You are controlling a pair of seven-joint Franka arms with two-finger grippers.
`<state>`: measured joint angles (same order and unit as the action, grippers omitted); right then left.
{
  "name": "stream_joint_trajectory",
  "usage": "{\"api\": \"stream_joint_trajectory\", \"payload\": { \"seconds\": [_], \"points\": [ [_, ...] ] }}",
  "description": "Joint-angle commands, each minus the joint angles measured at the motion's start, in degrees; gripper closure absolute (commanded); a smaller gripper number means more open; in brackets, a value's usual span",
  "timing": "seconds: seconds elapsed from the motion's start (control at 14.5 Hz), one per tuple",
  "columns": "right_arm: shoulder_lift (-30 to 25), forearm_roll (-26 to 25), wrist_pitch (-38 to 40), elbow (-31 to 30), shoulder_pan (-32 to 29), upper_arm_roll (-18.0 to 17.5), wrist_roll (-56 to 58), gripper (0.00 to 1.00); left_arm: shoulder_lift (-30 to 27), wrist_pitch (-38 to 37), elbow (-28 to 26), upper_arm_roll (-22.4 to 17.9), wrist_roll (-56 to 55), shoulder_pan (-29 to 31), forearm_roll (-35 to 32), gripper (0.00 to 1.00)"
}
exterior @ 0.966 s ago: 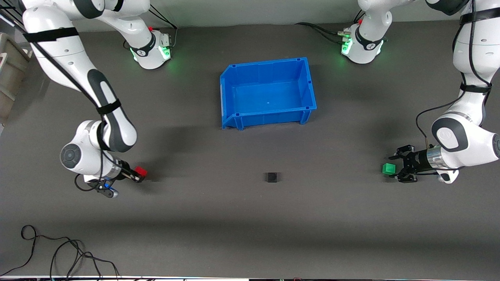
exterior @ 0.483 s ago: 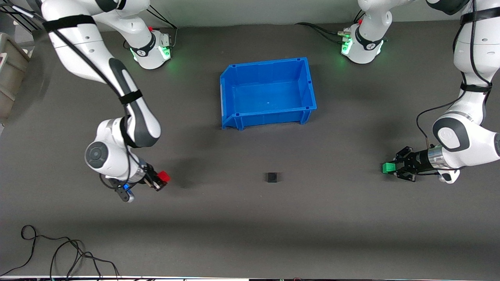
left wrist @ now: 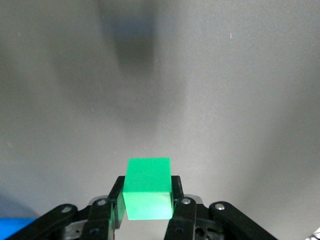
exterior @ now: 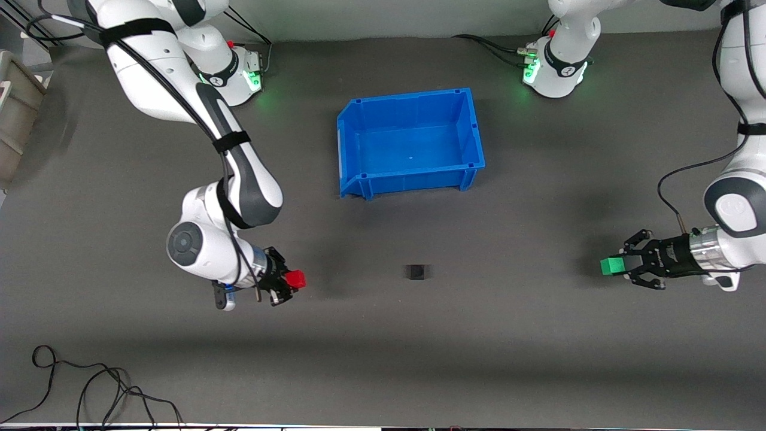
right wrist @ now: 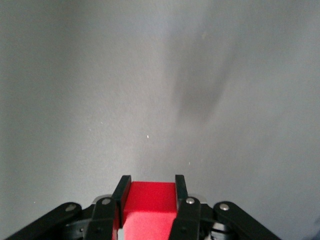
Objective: Attach green and red cubes to black cube
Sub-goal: 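Carry the red cube and the green cube toward the black cube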
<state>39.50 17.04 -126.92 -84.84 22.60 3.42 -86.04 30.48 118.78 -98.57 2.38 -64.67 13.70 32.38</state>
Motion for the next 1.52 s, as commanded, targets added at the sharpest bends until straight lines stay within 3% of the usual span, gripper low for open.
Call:
{"api": "stream_joint_trajectory", "payload": {
  "seconds": [0.0, 0.41, 0.69, 0.97, 1.45],
  "points": [
    [2.5, 1.2, 1.9, 3.8, 2.6, 0.6, -7.0, 1.00, -0.8, 2.4, -0.3, 0.3, -8.3, -4.9, 0.8, 0.95],
    [8.6, -0.9, 2.7, 10.6, 8.4, 0.7, -21.3, 1.00, -0.3, 10.1, -0.9, 0.3, -10.6, -19.9, 6.6, 0.96],
    [15.7, -4.0, 2.6, 19.7, 11.5, 0.6, -32.2, 1.00, 2.9, 24.2, -2.2, 0.3, -19.2, -29.9, 6.9, 0.97],
    [21.7, -4.3, 2.6, 26.4, 15.9, 1.1, -38.5, 1.00, 6.6, 31.8, -2.0, 0.3, -20.8, -36.7, 6.9, 0.98],
    [24.0, -6.0, 2.0, 27.9, 18.4, 1.1, -42.7, 1.00, 10.6, 34.4, 0.0, 0.3, -20.8, -39.7, 6.8, 0.98]
  ]
}}
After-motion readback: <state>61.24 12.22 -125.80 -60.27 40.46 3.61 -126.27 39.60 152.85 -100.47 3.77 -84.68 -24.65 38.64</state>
